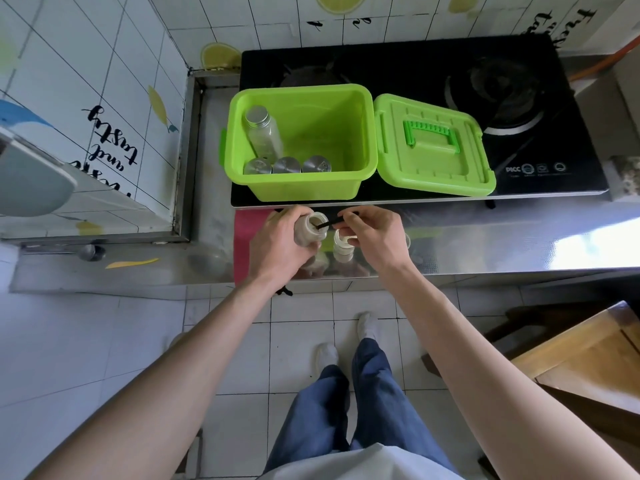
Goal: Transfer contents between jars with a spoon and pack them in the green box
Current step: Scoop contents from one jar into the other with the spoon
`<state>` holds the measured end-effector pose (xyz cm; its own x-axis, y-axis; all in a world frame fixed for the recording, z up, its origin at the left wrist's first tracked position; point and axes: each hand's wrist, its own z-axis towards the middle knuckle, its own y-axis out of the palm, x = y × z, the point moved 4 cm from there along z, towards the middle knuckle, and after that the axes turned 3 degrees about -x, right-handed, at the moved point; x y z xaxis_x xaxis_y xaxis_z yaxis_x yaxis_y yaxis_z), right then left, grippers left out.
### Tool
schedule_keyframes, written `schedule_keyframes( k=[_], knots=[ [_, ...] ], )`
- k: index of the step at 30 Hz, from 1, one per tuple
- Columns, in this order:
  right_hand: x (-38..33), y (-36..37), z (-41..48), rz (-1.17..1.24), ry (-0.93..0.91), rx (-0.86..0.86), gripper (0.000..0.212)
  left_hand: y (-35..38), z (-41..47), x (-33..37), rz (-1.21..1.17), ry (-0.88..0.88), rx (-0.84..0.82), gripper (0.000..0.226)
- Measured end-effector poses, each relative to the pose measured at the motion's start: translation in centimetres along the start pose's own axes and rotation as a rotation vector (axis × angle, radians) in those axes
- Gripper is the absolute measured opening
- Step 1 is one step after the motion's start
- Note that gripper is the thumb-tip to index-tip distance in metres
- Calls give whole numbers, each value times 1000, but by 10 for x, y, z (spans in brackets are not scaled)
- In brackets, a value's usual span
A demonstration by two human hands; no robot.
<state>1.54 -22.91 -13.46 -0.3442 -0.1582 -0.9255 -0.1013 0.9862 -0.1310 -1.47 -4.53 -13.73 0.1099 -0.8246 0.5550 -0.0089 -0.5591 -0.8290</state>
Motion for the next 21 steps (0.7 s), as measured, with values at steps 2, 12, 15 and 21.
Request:
schedule_keyframes(
  k=[2, 12, 15, 21],
  knots=[
    [-1, 0, 2, 18, 13, 8, 13, 1, 1, -1, -2, -11, -4, 47],
    [5, -5, 1, 87, 48, 31, 14, 6, 4, 0, 28, 8, -22, 48],
    [6, -8, 1, 95, 59, 40, 14, 8, 3, -1, 37, 18, -35, 47],
    [8, -14, 2, 93, 73, 59, 14, 12, 4, -2, 34, 6, -59, 50]
  ],
)
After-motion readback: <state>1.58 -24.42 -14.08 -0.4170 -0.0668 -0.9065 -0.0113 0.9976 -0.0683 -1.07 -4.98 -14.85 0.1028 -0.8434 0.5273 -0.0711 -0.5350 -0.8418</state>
